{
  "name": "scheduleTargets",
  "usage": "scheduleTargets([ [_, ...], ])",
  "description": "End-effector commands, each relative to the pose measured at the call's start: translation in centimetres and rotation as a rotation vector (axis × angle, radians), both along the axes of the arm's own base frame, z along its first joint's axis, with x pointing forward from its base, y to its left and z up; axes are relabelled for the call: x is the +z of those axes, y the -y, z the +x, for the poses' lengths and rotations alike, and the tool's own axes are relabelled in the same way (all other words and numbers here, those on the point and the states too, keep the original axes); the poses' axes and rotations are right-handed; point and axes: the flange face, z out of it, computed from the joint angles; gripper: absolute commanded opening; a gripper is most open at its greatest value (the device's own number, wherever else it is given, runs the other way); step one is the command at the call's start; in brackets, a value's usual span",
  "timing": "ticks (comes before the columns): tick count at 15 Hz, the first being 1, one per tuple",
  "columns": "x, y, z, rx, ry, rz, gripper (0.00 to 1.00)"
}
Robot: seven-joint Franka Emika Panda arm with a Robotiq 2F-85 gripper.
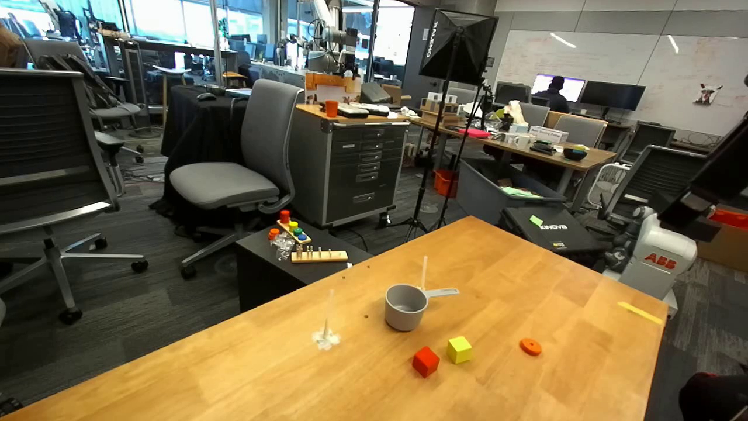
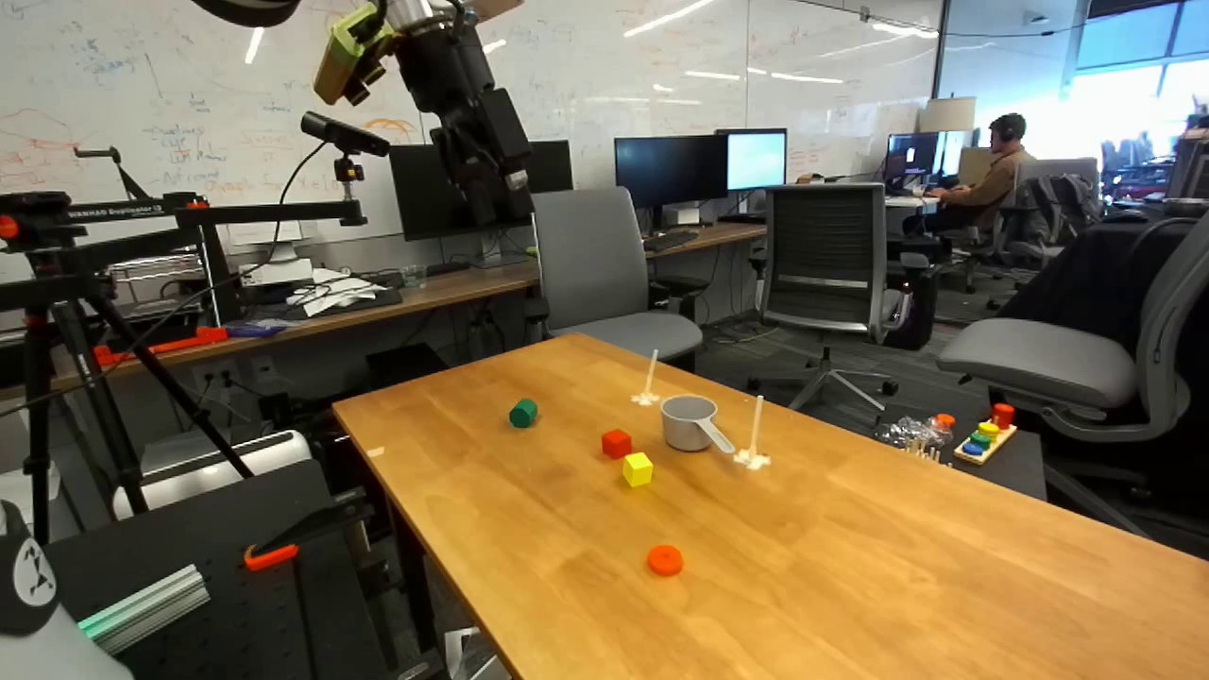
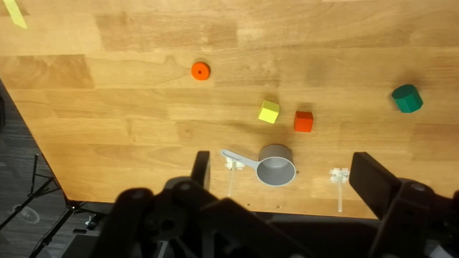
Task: Place the three blocks in the gray measuring cup
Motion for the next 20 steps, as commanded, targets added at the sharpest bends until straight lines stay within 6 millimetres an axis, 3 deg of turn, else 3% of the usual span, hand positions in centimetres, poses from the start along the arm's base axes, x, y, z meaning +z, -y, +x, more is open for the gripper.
scheduleTargets([
  [1,-0.4,0.6,0.9,0.022,-0.033,0.010,1.00],
  [5,-2.6,0.2,5.1,0.062,-0.101,0.025,1.00],
  [13,-10.6,-0.9,16.3,-0.011,-0.231,-0.094,1.00],
  [17,-15.4,-3.4,21.0,-0.036,-0.294,-0.103,1.00],
  [20,-19.6,-5.6,22.3,-0.035,-0.348,-0.132,1.00],
])
